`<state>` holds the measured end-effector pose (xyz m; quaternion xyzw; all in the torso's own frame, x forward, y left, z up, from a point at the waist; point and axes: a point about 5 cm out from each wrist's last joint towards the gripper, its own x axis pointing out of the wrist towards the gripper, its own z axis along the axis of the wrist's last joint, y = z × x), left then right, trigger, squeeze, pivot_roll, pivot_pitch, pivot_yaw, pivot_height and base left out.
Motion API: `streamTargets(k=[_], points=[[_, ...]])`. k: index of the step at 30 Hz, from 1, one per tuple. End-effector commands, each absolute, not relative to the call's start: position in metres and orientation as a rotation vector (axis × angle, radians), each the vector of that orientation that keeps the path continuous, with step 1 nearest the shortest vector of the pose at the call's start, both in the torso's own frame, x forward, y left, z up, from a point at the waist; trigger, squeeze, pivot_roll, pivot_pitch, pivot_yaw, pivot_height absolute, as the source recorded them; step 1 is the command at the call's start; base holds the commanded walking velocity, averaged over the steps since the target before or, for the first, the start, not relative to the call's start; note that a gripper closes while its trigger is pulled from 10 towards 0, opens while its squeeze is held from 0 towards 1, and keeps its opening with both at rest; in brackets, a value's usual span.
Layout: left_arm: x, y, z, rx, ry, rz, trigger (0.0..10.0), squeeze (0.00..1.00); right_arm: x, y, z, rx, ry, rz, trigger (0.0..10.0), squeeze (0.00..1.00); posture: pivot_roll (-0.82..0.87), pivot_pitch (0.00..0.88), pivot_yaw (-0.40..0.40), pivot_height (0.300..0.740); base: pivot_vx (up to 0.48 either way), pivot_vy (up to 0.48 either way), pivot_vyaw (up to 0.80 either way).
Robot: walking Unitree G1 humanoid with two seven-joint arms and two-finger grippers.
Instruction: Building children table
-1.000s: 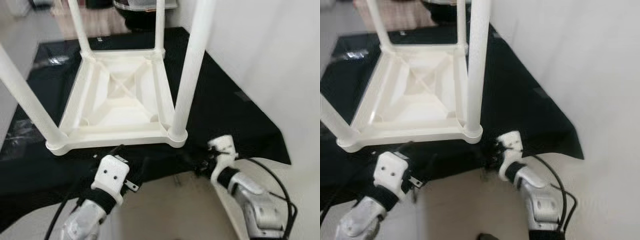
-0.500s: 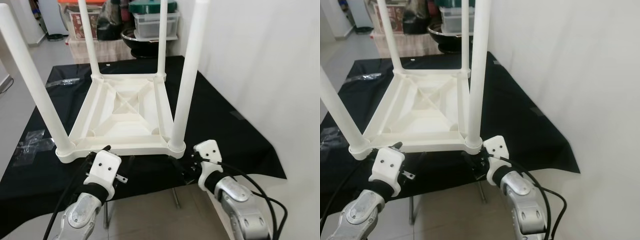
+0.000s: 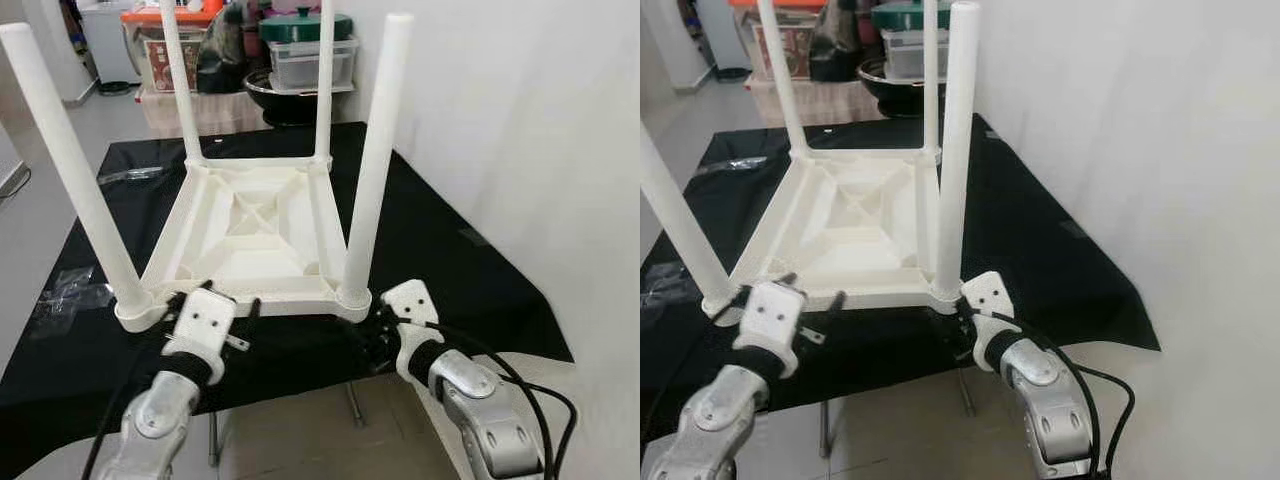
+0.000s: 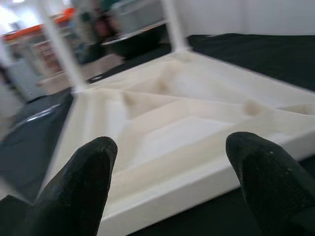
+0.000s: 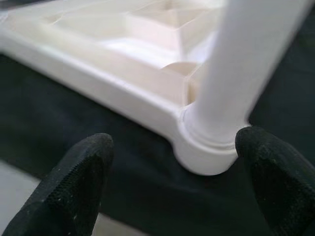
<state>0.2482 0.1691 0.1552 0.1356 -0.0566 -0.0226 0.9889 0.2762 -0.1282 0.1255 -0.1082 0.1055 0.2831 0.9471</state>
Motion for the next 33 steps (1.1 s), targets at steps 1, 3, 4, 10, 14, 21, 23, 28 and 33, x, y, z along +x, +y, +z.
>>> streamTargets(k=[1,3,4,10,14,21,23,28,33], points=[[0.246,0.179,0.145,0.256,-0.053,0.001,10.0,0.0,0.272,-0.12,0.126,-0.248,0.229,0.657,10.0,0.0,-0.03,0.0,-0.024,0.74,0.0,0.0,0.0],[0.241,0.179,0.141,0.257,-0.035,-0.013,10.0,0.0,0.271,-0.117,0.127,-0.265,0.223,0.684,10.0,0.0,-0.03,0.002,-0.027,0.74,0.0,0.0,0.0],[0.239,0.178,0.141,0.259,-0.032,-0.021,10.0,0.0,0.272,-0.117,0.128,-0.262,0.218,0.677,10.0,0.0,-0.03,0.004,-0.029,0.74,0.0,0.0,0.0],[0.227,0.16,0.137,0.24,-0.023,-0.174,10.0,0.0,0.279,-0.119,0.13,-0.266,0.206,0.615,10.0,0.0,-0.03,0.009,-0.027,0.74,0.0,0.13,0.0],[0.221,0.151,0.139,0.239,-0.024,-0.239,10.0,0.0,0.283,-0.122,0.131,-0.264,0.206,0.581,10.0,0.0,-0.03,0.013,-0.026,0.74,0.0,0.48,0.0],[0.221,0.148,0.138,0.239,-0.017,-0.265,10.0,0.0,0.289,-0.126,0.134,-0.261,0.186,0.508,10.0,0.0,-0.03,0.016,-0.027,0.74,0.0,0.48,0.0],[0.221,0.148,0.138,0.238,-0.017,-0.267,10.0,0.0,0.289,-0.126,0.134,-0.262,0.185,0.507,10.0,0.0,-0.03,0.016,-0.028,0.74,0.0,0.48,0.0],[0.221,0.145,0.141,0.23,-0.026,-0.29,10.0,0.0,0.291,-0.127,0.134,-0.247,0.183,0.477,10.0,0.0,-0.03,0.015,-0.027,0.74,0.0,0.48,0.0],[0.224,0.147,0.145,0.199,-0.049,-0.268,10.0,0.0,0.294,-0.131,0.135,-0.23,0.17,0.418,10.0,0.0,-0.03,0.014,-0.024,0.74,0.0,0.0,0.0]])
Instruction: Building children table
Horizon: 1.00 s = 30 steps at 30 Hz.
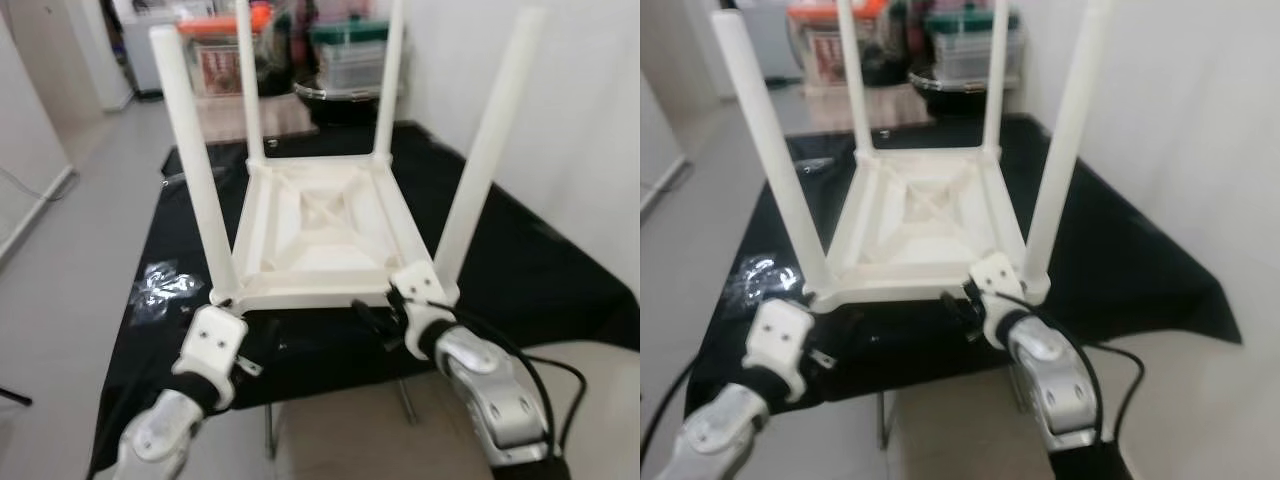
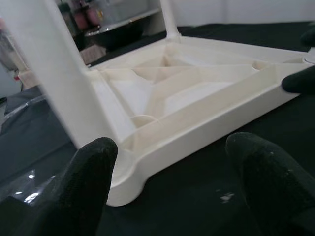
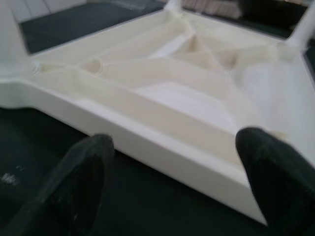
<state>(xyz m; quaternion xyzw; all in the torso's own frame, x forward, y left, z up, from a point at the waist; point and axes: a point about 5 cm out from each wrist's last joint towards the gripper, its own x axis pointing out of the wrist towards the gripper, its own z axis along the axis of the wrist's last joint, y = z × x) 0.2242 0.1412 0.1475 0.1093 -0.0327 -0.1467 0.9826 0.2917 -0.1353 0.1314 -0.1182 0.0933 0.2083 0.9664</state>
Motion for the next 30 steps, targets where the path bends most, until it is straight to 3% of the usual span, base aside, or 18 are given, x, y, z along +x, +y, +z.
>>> streamTargets(k=[1,3,8,12,20,30], points=[[0.224,0.148,0.146,0.185,-0.048,-0.257,10.0,0.0,0.295,-0.132,0.135,-0.225,0.168,0.404,10.0,0.0,-0.03,0.014,-0.024,0.74,0.0,0.0,0.0],[0.225,0.15,0.147,0.175,-0.048,-0.248,10.0,0.0,0.296,-0.133,0.135,-0.221,0.166,0.392,10.0,0.0,-0.03,0.014,-0.024,0.74,0.0,0.0,0.0],[0.225,0.199,0.138,0.053,0.006,0.046,10.0,0.0,0.3,-0.138,0.137,-0.209,0.156,0.34,10.0,0.0,-0.03,0.017,-0.029,0.74,0.0,0.0,0.0],[0.222,0.216,0.135,0.009,0.022,0.142,10.0,0.0,0.302,-0.14,0.139,-0.202,0.136,0.323,10.0,0.0,-0.03,0.016,-0.032,0.74,0.062,0.0,0.2],[0.226,0.217,0.137,-0.004,0.009,0.128,10.0,0.0,0.305,-0.145,0.141,-0.189,0.118,0.261,10.0,0.0,-0.03,0.015,-0.031,0.74,0.32,0.0,0.5],[0.235,0.206,0.142,0.009,-0.015,0.064,10.0,0.0,0.31,-0.149,0.136,-0.179,0.155,0.222,10.0,0.0,-0.03,0.017,-0.022,0.74,0.354,0.0,0.0]])
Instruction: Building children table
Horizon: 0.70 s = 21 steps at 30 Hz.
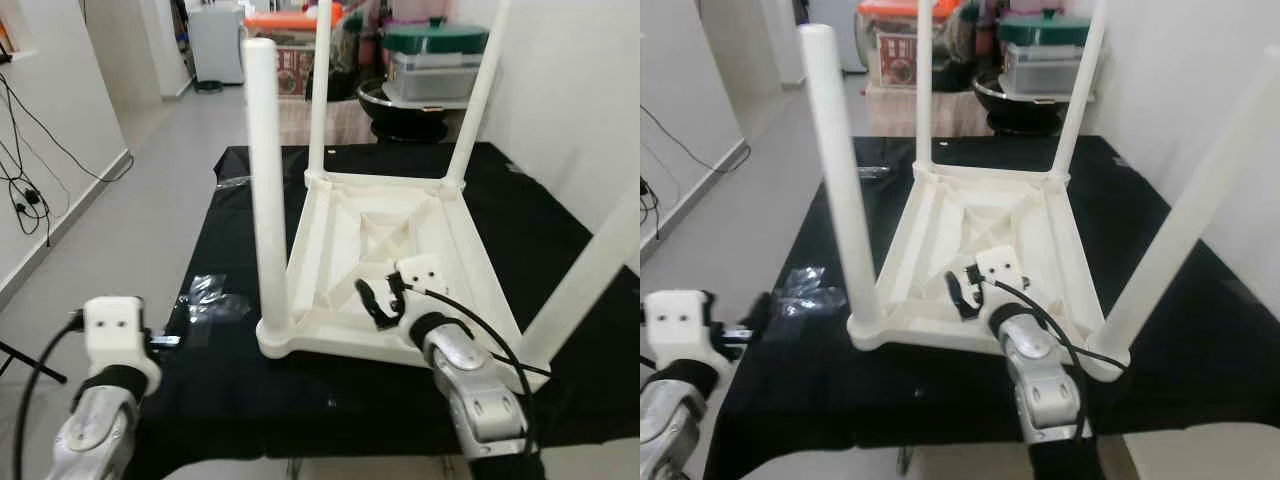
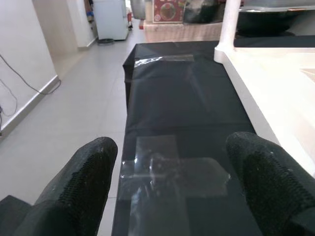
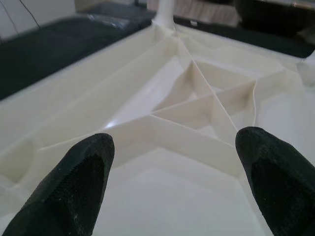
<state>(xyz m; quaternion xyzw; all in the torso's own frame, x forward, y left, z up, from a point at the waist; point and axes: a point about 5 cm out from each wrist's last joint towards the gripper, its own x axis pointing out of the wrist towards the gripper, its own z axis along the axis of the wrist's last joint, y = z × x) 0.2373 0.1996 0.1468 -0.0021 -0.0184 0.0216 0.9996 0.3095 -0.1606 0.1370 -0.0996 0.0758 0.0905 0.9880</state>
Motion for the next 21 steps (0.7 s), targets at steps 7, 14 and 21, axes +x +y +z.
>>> streamTargets(k=[7,14,21], points=[[0.2366,0.2021,0.1402,-0.005,-0.007,0.074,10.0,0.0,0.3105,-0.1495,0.1357,-0.196,0.163,0.238,10.0,0.0,-0.04,0.022,-0.023,0.74,0.194,0.0,0.0],[0.236,0.2008,0.1373,-0.001,0.016,0.068,10.0,0.0,0.3104,-0.1495,0.1343,-0.203,0.179,0.249,10.0,0.0,-0.04,0.03,-0.026,0.74,0.0,0.343,0.0],[0.2347,0.2009,0.1361,0.005,0.017,0.071,10.0,0.0,0.3103,-0.1497,0.1336,-0.21,0.193,0.252,10.0,0.0,-0.04,0.035,-0.026,0.74,0.0,0.48,0.0]])
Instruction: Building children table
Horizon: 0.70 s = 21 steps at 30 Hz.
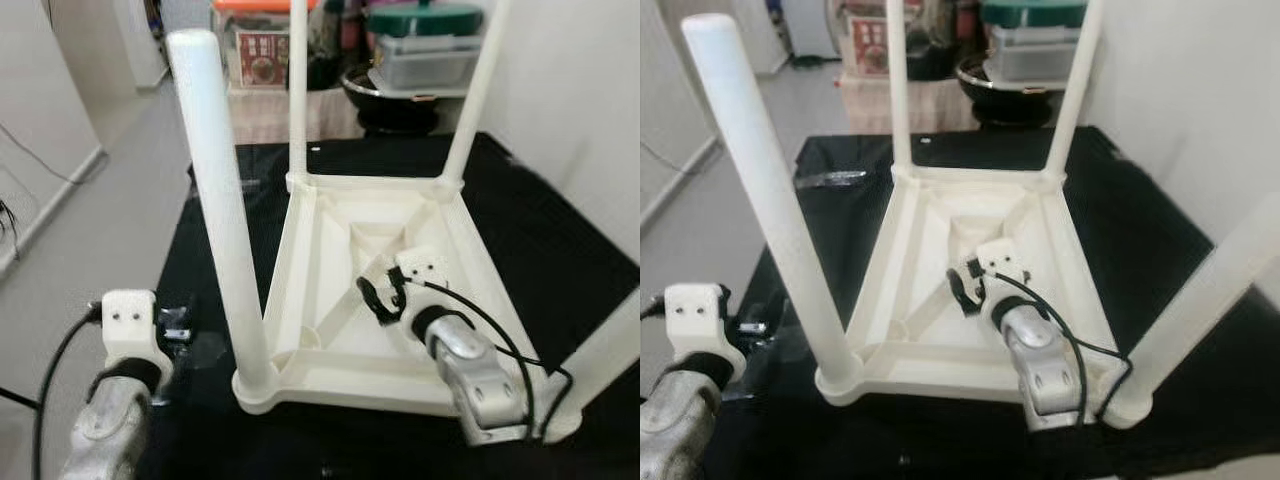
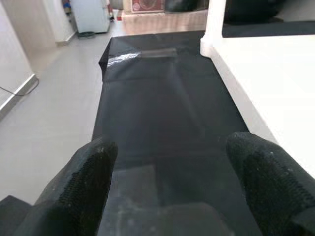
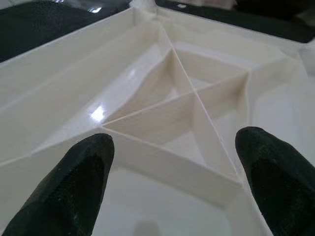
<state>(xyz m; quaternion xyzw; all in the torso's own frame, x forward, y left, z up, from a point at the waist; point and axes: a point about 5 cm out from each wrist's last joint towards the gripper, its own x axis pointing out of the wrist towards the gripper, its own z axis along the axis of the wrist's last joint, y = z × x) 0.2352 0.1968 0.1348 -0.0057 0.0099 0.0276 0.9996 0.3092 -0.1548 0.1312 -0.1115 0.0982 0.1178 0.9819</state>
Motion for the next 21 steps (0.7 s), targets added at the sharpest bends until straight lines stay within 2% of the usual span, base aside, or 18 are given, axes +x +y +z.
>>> streamTargets(k=[1,4,13,21], points=[[0.235,0.201,0.136,0.005,0.017,0.071,10.0,0.0,0.31,-0.15,0.134,-0.21,0.193,0.252,10.0,0.0,-0.04,0.035,-0.026,0.74,0.0,0.48,0.0],[0.235,0.2,0.137,-0.002,0.011,0.074,10.0,0.0,0.311,-0.15,0.133,-0.227,0.21,0.251,10.0,0.0,-0.04,0.037,-0.026,0.74,0.0,0.435,0.0],[0.235,0.187,0.137,0.064,0.009,0.015,10.0,0.0,0.322,-0.16,0.142,-0.238,0.232,0.148,10.0,0.0,-0.04,0.041,-0.028,0.74,0.0,0.0,0.0],[0.222,0.154,0.14,0.169,-0.006,-0.169,10.0,0.0,0.348,-0.164,0.15,-0.208,0.316,0.059,10.0,0.0,-0.03,0.054,-0.032,0.74,0.0,0.0,0.0]])
